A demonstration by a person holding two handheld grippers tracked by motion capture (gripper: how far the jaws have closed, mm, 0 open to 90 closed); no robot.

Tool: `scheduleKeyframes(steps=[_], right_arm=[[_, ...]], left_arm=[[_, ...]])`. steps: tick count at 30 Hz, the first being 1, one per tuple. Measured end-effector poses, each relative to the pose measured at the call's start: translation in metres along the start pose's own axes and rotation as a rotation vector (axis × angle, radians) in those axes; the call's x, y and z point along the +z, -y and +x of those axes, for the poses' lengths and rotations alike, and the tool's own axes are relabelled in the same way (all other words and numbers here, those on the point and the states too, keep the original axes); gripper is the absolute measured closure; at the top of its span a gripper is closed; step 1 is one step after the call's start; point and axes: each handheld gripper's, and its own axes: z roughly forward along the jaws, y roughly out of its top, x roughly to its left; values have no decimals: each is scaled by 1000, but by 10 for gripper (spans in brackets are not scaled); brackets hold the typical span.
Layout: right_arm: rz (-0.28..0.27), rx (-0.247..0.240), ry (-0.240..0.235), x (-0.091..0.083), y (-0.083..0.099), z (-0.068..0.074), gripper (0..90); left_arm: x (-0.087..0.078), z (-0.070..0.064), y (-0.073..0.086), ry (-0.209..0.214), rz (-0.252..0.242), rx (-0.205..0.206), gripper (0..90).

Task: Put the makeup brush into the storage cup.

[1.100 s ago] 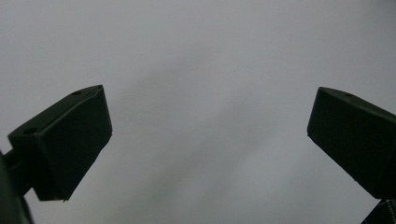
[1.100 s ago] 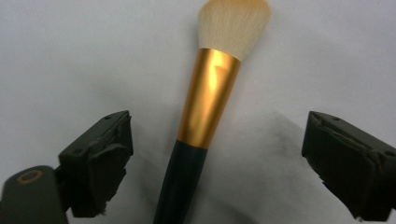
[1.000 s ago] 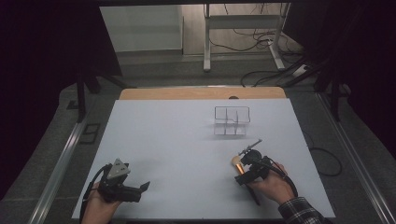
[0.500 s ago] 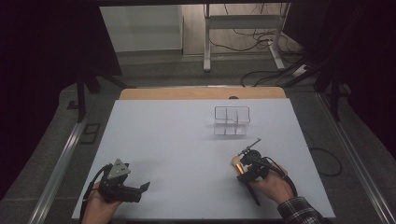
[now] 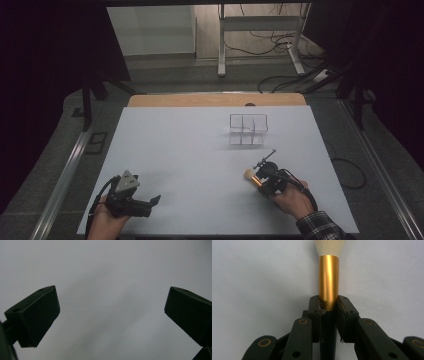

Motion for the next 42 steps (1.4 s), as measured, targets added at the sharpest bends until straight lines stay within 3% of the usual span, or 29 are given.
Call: scheduleKeyframes(steps=[12, 20, 28, 42], right_arm=[[-69, 38, -22, -10, 6, -7, 744], [-163, 58, -45, -20, 10, -13, 744], [-194, 63, -53, -23, 13, -15, 744], [-295, 100, -76, -31, 20, -25, 743]], left_arm=[[-1, 0, 0, -1, -6, -4, 8], [-1, 1, 0, 0, -13, -10, 8], [-2, 2, 0, 2, -14, -13, 8], [-3, 3, 2, 1, -22, -22, 8]])
